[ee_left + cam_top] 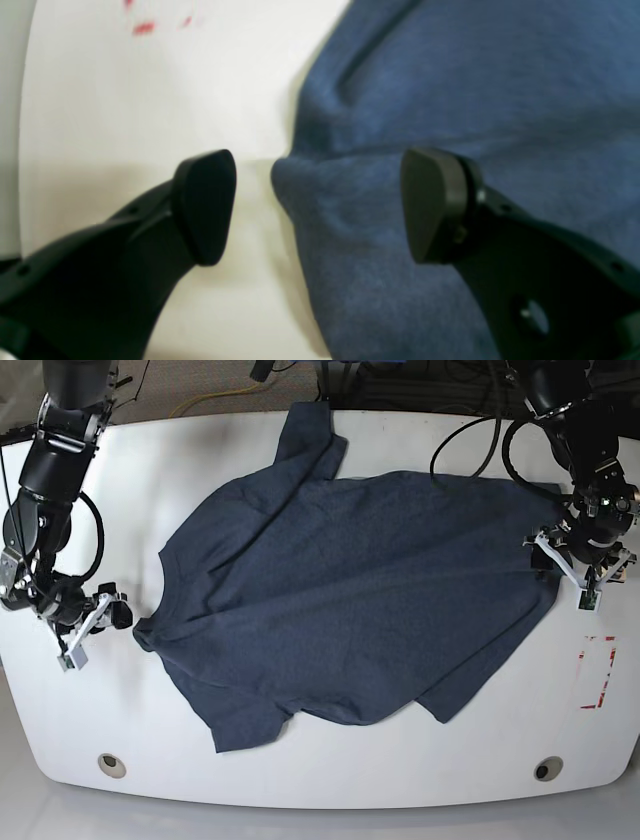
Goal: Fold the T-shirt properly
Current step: 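Regrasp the shoulder edges with both grippers and smooth the shirt flat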
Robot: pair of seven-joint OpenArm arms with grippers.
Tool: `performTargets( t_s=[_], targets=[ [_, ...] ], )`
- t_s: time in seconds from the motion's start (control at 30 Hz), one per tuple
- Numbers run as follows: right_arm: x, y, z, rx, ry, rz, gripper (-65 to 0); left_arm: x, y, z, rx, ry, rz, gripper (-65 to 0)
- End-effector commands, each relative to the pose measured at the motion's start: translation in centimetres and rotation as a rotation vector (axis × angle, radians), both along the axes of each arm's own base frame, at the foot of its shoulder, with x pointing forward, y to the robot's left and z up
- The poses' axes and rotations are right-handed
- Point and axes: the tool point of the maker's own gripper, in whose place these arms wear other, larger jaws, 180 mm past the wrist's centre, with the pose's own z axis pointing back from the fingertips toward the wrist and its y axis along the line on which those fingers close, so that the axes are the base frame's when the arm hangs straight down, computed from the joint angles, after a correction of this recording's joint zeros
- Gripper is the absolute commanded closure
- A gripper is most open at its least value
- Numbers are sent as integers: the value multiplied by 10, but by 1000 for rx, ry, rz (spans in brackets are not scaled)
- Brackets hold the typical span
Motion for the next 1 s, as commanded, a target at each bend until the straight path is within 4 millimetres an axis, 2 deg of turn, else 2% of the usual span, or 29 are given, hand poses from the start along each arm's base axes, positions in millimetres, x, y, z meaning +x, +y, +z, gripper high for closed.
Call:
performTargets(
  t_s=[0.0, 0.07, 0.2, 0.3, 0.43, 0.53, 0.73, 0.87, 0.97],
  targets=[
    [4, 0, 32, 55, -112, -6, -344, 1, 1, 16, 47, -30, -40, -469],
    [-16, -2, 28, 111, -108, -29, -344, -6, -4, 14, 62, -16, -80, -469],
    [-47, 7, 16, 250, -107, -78, -344, -13, -12, 9, 83, 17, -163, -465],
    [-70, 8, 0, 293, -77, -115, -342, -22, -2, 7, 84, 29, -132, -465],
    [-94, 25, -26, 341, -13, -130, -342, -26, 5, 6, 82, 32, -108, -465],
    [-104, 37, -39, 376, 12, -142, -342, -30, 14, 5, 80, 34, -77, -467],
    [-107, 63, -51, 450, 27, -158, -342, -34, 29, 3, 71, 40, -29, -468],
    [-107, 80, -63, 459, 52, -161, -342, -33, 27, 4, 43, 22, -34, -469],
    [-101, 91, -70, 428, 69, -158, -342, -34, 24, 6, 14, 6, -48, -469]
  ],
)
